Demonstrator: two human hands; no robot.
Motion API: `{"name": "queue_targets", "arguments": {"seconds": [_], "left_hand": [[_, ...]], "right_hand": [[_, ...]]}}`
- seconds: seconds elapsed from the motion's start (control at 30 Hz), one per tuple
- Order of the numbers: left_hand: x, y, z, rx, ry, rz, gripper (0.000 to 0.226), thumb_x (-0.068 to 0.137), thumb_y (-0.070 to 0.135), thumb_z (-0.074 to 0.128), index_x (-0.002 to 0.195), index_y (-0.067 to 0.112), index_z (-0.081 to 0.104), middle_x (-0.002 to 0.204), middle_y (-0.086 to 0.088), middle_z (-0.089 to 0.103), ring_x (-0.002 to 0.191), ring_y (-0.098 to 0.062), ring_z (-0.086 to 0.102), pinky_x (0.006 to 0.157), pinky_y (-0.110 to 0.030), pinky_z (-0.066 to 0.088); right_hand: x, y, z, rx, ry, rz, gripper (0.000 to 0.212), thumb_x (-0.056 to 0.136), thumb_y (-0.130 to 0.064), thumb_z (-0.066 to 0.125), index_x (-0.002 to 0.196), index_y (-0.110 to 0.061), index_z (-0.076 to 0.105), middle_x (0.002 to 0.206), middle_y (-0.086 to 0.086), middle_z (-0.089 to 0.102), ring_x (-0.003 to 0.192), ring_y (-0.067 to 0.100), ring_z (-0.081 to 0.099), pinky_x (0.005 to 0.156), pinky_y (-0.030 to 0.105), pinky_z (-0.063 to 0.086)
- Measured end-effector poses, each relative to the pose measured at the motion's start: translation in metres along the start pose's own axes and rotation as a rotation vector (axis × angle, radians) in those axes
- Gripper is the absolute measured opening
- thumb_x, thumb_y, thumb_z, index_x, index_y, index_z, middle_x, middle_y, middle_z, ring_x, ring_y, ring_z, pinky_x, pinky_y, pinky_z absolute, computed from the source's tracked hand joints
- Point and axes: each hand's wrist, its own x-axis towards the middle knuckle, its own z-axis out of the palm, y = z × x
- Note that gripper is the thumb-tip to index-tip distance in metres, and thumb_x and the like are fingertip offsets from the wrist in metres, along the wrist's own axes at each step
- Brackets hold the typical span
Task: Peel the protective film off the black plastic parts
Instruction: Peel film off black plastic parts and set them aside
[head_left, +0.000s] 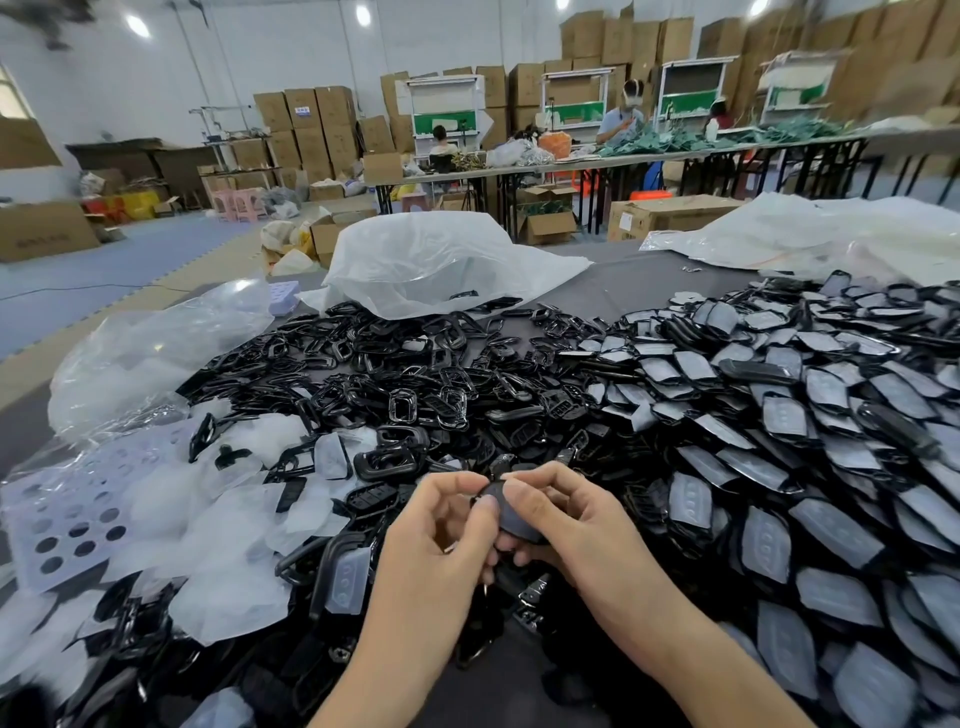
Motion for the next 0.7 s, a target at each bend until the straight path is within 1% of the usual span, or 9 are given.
{"name": "queue_targets", "arguments": {"seconds": [0.13, 0.27, 0.33, 0.4, 0.47, 0.53, 0.6, 0.63, 0.7], "left_hand": [[0.002, -0.005, -0.006, 0.056, 0.086, 0.046, 0.010, 0.096, 0.014, 0.059, 0.095, 0.024, 0.061, 0.061, 0.005, 0.062, 0.054, -0.008, 0.054, 0.053, -0.016, 0.045], [0.003, -0.010, -0.004, 0.050, 0.062, 0.069, 0.012, 0.100, 0.020, 0.054, 0.100, 0.030, 0.061, 0.072, 0.009, 0.067, 0.063, -0.005, 0.058, 0.062, -0.015, 0.047], [0.002, -0.010, -0.006, 0.021, 0.043, 0.090, 0.013, 0.099, 0.034, 0.050, 0.107, 0.035, 0.060, 0.085, 0.007, 0.070, 0.072, -0.008, 0.062, 0.070, -0.023, 0.051], [0.000, -0.012, -0.008, 0.092, 0.021, 0.142, 0.018, 0.098, 0.052, 0.046, 0.110, 0.045, 0.056, 0.093, 0.009, 0.069, 0.078, -0.009, 0.063, 0.074, -0.030, 0.053], [-0.003, -0.013, -0.010, 0.247, -0.021, 0.226, 0.021, 0.096, 0.059, 0.044, 0.113, 0.051, 0.052, 0.097, 0.013, 0.066, 0.084, -0.009, 0.062, 0.072, -0.022, 0.050], [-0.007, -0.016, -0.011, 0.492, -0.098, 0.364, 0.023, 0.096, 0.057, 0.040, 0.117, 0.051, 0.048, 0.102, 0.020, 0.061, 0.096, -0.004, 0.059, 0.081, -0.015, 0.045], [-0.009, -0.018, -0.009, 0.760, -0.258, 0.438, 0.039, 0.096, 0.063, 0.036, 0.131, 0.047, 0.043, 0.121, 0.027, 0.052, 0.118, 0.003, 0.046, 0.101, -0.016, 0.036], [-0.010, -0.019, -0.008, 0.855, -0.364, 0.437, 0.053, 0.093, 0.071, 0.033, 0.140, 0.046, 0.037, 0.134, 0.029, 0.043, 0.129, 0.006, 0.033, 0.112, -0.016, 0.024], [-0.008, -0.022, -0.005, 0.963, -0.522, 0.420, 0.077, 0.083, 0.085, 0.029, 0.150, 0.047, 0.022, 0.152, 0.030, 0.020, 0.141, 0.006, 0.007, 0.117, -0.015, -0.002]], "right_hand": [[0.000, 0.001, -0.005, -0.096, -0.072, 0.009, 0.024, 0.098, -0.012, 0.063, 0.110, -0.029, 0.075, 0.088, 0.009, 0.076, 0.073, 0.019, 0.072, 0.066, 0.023, 0.057], [-0.002, 0.000, -0.010, -0.362, -0.078, -0.050, 0.030, 0.103, -0.019, 0.056, 0.113, -0.044, 0.068, 0.080, 0.007, 0.075, 0.062, 0.015, 0.068, 0.057, 0.024, 0.052], [0.000, -0.006, -0.014, -0.419, 0.008, -0.094, 0.031, 0.103, -0.020, 0.056, 0.115, -0.046, 0.067, 0.078, 0.006, 0.075, 0.060, 0.015, 0.067, 0.055, 0.023, 0.052], [0.008, -0.019, -0.026, -0.363, 0.170, -0.169, 0.031, 0.102, -0.017, 0.056, 0.120, -0.040, 0.066, 0.080, 0.005, 0.076, 0.062, 0.014, 0.069, 0.055, 0.020, 0.053], [0.021, -0.041, -0.045, -0.241, 0.380, -0.273, 0.033, 0.100, -0.019, 0.056, 0.127, -0.037, 0.060, 0.084, 0.004, 0.077, 0.067, 0.013, 0.072, 0.059, 0.019, 0.055], [0.036, -0.064, -0.067, -0.140, 0.607, -0.343, 0.053, 0.101, -0.024, 0.058, 0.150, -0.029, 0.040, 0.083, 0.005, 0.076, 0.067, 0.012, 0.073, 0.061, 0.019, 0.057], [0.043, -0.076, -0.080, -0.068, 0.749, -0.324, 0.078, 0.102, -0.027, 0.059, 0.161, -0.024, 0.008, 0.087, 0.010, 0.073, 0.063, 0.013, 0.072, 0.061, 0.021, 0.057], [0.045, -0.076, -0.082, -0.058, 0.783, -0.299, 0.081, 0.103, -0.027, 0.058, 0.161, -0.024, 0.001, 0.091, 0.013, 0.072, 0.063, 0.014, 0.072, 0.061, 0.023, 0.058], [0.044, -0.069, -0.075, -0.151, 0.761, -0.265, 0.074, 0.104, -0.027, 0.053, 0.161, -0.029, 0.006, 0.096, 0.012, 0.073, 0.064, 0.015, 0.073, 0.061, 0.027, 0.058]]}}
